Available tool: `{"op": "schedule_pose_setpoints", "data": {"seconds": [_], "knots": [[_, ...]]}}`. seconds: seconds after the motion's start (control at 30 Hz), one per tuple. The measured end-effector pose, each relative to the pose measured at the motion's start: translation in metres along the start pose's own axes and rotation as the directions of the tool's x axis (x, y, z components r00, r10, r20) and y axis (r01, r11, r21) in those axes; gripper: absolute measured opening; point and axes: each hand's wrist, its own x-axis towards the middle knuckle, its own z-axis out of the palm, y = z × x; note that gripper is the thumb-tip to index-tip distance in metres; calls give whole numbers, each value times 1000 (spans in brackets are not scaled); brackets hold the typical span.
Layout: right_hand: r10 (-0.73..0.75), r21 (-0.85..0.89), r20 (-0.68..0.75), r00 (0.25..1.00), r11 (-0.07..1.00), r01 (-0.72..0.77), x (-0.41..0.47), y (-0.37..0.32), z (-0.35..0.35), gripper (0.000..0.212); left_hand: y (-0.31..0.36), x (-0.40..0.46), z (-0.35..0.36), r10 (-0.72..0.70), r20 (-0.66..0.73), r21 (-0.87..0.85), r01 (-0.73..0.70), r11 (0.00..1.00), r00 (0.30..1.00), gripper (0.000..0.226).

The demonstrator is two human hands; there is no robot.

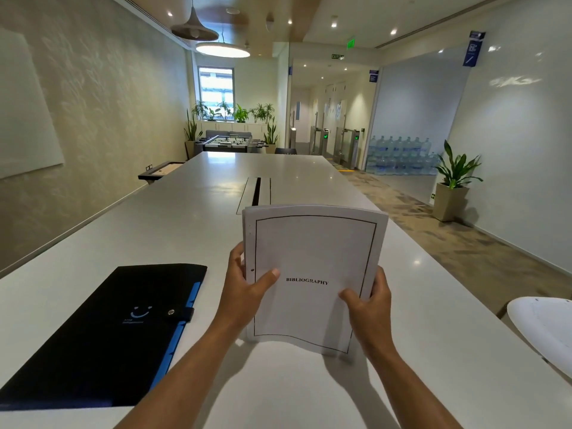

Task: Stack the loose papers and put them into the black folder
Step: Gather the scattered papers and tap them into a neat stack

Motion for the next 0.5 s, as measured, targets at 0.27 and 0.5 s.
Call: {"op": "schedule_pose_setpoints", "data": {"seconds": [0.27,0.5], "knots": [[-101,-51,-8,995,994,101,2,-12,9,48,11,-1,14,115,-186,53,-107,993,976,38],[1,64,57,998,998,-4,-3,-2,-1,50,3,-5,2,59,-87,73,-53,996,994,40]]}}
